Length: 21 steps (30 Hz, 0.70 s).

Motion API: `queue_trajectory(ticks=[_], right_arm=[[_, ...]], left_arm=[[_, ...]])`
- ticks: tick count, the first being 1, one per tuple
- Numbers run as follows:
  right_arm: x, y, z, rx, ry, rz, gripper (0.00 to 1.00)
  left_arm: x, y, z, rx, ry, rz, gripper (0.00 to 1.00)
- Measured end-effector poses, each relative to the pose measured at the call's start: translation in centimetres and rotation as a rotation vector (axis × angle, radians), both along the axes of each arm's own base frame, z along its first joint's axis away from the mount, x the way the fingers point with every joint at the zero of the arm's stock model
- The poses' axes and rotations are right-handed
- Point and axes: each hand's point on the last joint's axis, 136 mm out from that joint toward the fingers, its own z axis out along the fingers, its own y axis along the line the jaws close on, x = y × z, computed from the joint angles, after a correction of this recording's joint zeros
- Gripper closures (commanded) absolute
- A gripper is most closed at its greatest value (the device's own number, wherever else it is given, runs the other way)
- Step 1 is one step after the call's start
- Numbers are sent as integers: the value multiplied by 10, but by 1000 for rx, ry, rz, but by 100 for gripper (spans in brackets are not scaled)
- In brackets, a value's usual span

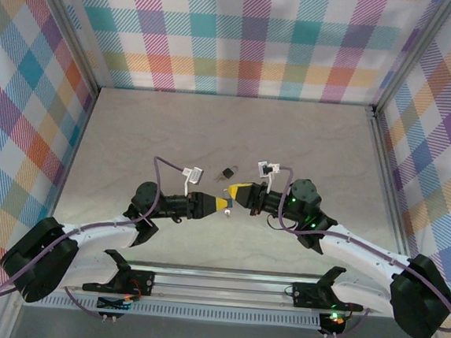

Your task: Lock with the key

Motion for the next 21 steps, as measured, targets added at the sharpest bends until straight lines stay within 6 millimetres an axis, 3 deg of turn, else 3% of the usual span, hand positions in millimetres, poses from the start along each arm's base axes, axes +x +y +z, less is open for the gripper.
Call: queue_trajectory(ticks=[6,10,21], right_arm=[[0,0,1,2,-3,0,100],[0,0,1,3,-3,0,100],[-6,-3,2,0,-7,17,100]], left_arm=[[1,-2,-2,-5,12,-9,84],[0,-2,-1,-8,14,-16,100],[-3,2,-8,90,-64,-2,100]])
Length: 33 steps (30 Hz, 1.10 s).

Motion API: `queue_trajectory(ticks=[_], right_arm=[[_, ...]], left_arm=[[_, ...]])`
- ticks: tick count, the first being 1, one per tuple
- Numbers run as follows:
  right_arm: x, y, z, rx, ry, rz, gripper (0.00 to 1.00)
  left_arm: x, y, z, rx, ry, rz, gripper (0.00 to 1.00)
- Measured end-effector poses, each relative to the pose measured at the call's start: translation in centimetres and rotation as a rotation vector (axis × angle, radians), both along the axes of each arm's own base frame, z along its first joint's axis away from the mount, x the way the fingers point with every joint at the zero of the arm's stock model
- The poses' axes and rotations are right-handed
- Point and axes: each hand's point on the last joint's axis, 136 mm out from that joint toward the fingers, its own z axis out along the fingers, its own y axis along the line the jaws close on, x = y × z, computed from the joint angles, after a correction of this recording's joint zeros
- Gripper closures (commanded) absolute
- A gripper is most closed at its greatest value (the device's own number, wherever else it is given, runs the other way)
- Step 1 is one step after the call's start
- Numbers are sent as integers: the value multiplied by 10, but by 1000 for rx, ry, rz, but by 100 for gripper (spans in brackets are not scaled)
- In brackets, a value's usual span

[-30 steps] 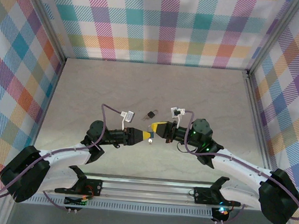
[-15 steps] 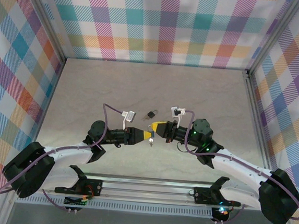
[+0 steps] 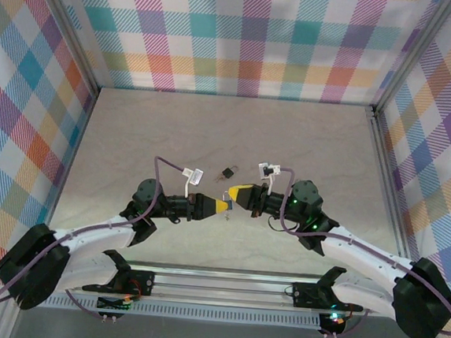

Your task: Lock with the key

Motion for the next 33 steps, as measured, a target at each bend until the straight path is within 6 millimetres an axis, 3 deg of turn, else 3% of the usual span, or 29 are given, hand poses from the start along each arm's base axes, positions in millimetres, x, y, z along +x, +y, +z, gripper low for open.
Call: queue_trajectory(ticks=[12,15,18,23,29,31,33], right_arm=[[-6,-2,-5,7,-44,17,100],[-7,-6,-2,5,-67,3,85],[-11,-15,9,11,-119,-23,59],[-13,-35,23,-7,-181,-107,25],[-7,-54,17,-90,-191,-180,7],[-4,-58,16,-120,-185,-186,5],[-3,-60,17,-131,-184,-183,5]], left_arm=[[-3,2,-8,51,-21,-5,100],[-5,2,-9,58,-30,-6,100],[-9,5,-13,89,-46,-2,100],[-16,-1,-13,196,-76,6,100],[-9,-8,23,378,-166,5,100],[-6,-8,27,454,-201,-19,100],[-8,-7,18,541,-223,-73,100]])
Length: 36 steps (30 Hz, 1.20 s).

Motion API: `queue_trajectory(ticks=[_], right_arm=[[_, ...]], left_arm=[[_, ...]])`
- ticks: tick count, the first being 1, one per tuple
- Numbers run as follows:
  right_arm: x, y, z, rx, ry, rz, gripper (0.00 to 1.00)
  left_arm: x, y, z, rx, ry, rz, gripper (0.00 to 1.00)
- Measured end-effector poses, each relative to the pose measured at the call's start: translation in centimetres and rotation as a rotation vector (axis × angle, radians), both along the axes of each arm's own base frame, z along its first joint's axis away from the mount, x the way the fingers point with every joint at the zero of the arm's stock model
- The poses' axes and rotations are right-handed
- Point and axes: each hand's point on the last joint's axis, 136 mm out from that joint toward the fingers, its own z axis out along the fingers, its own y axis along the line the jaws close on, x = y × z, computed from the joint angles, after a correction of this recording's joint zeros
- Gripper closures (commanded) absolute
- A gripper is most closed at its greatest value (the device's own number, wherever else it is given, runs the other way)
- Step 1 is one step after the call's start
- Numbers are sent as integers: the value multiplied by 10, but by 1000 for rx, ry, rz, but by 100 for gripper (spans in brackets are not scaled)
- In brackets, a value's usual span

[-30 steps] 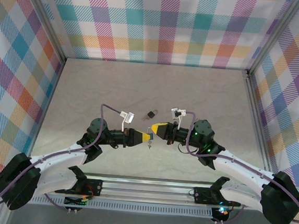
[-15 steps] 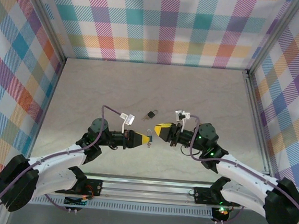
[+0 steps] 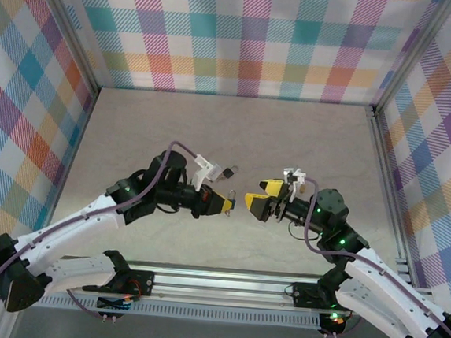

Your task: Lock with the key

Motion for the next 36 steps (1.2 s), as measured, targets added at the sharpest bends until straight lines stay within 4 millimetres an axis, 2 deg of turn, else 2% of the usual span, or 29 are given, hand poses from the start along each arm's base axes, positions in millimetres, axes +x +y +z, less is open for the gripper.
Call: queue_trajectory(ticks=[5,8,14,18,24,30,36], right_arm=[[-9,-1,2,-4,-12,55,7],[-19,0,4,8,-30,107,8],[-32,8,-7,16,-44,201,10],[-37,14,-15,16,-31,264,14],[-49,19,-12,45,-67,353,17],[-60,26,-13,51,-84,430,25],[-70,39,-30,17,-57,496,31]], left_arm=[[-15,17,-50,201,18,-100,100],[-17,27,-61,244,-45,-120,100],[-28,39,-52,188,-299,-220,100],[-36,35,-47,147,-406,-323,100],[-40,30,-49,134,-511,-428,100],[-38,24,-47,110,-615,-459,100],[-31,17,-38,73,-700,-449,100]])
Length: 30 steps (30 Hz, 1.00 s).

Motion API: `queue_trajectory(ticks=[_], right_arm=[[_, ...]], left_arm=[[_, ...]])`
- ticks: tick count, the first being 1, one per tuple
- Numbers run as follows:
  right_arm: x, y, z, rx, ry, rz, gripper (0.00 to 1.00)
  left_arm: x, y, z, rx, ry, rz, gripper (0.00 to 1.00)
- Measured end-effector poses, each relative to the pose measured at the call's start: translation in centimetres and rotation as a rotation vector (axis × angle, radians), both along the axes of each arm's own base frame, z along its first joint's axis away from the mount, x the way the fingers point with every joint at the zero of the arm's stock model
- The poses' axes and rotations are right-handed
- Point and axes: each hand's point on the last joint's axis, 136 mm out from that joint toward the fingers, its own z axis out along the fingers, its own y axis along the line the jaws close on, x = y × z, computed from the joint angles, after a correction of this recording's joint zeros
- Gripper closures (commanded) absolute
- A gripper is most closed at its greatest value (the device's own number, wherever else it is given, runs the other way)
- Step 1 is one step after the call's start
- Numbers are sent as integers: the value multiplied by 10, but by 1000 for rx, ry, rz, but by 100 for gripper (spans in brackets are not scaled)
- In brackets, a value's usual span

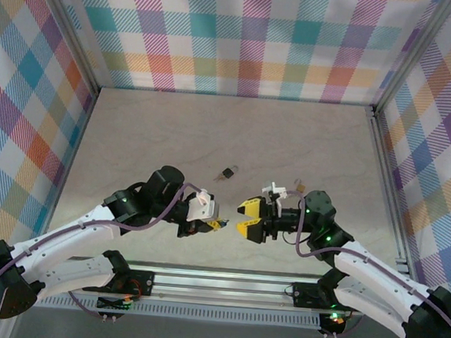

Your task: Lock with the key

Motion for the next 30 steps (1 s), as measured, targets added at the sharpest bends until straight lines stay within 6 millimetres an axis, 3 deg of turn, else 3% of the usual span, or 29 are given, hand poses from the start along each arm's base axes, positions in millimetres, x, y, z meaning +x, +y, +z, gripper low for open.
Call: queue_trajectory(ticks=[9,21,30], right_arm=[[-4,8,-11,-28,-15,20,40],[8,12,-20,-53,-18,-35,44],[14,15,-15,-31,-39,-53,47]], left_arm=[[6,-6,2,-43,-40,2,100],[5,-9,-1,-65,-21,2,100],[3,-9,-7,-65,4,3,100]])
